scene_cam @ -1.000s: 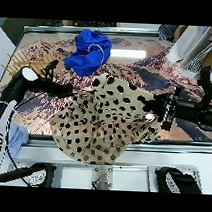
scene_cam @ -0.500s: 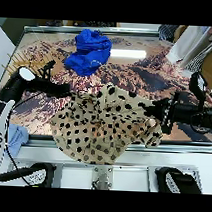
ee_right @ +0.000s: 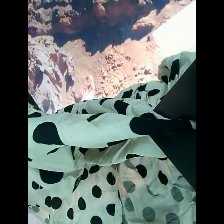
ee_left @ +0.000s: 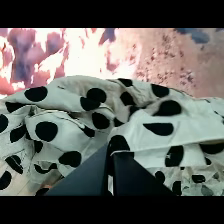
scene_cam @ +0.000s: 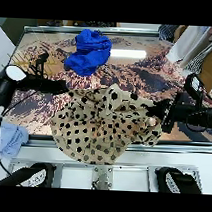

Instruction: Fold the clothes and pants, and hang the long-sleeved shirts on hangers.

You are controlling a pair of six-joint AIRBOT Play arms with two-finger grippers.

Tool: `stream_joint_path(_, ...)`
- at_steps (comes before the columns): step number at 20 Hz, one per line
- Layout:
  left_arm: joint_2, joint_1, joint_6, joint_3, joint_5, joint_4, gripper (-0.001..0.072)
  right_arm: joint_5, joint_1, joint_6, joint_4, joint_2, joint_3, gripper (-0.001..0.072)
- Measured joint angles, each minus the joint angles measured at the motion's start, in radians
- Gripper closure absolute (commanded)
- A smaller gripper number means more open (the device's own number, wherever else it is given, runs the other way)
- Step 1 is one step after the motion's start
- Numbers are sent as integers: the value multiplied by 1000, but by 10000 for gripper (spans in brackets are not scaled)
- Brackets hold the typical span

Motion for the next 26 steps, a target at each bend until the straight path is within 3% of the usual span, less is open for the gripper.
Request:
stream_joint_path(7, 265, -107, -18, 0, 2, -4, 697, -24, 0, 11, 77, -2, 0, 706)
stream_joint_path(16, 518, -261, -136, 0, 64, 4, 698, -93, 2, 65, 162, -2, 0, 706)
stream_joint_path(21, 562, -337, -196, 0, 70, 38, 698, -182, 2, 71, 245, -2, 0, 707)
stream_joint_path(26, 495, -479, -249, 0, 42, 127, 697, -262, 2, 74, 336, -2, 0, 706)
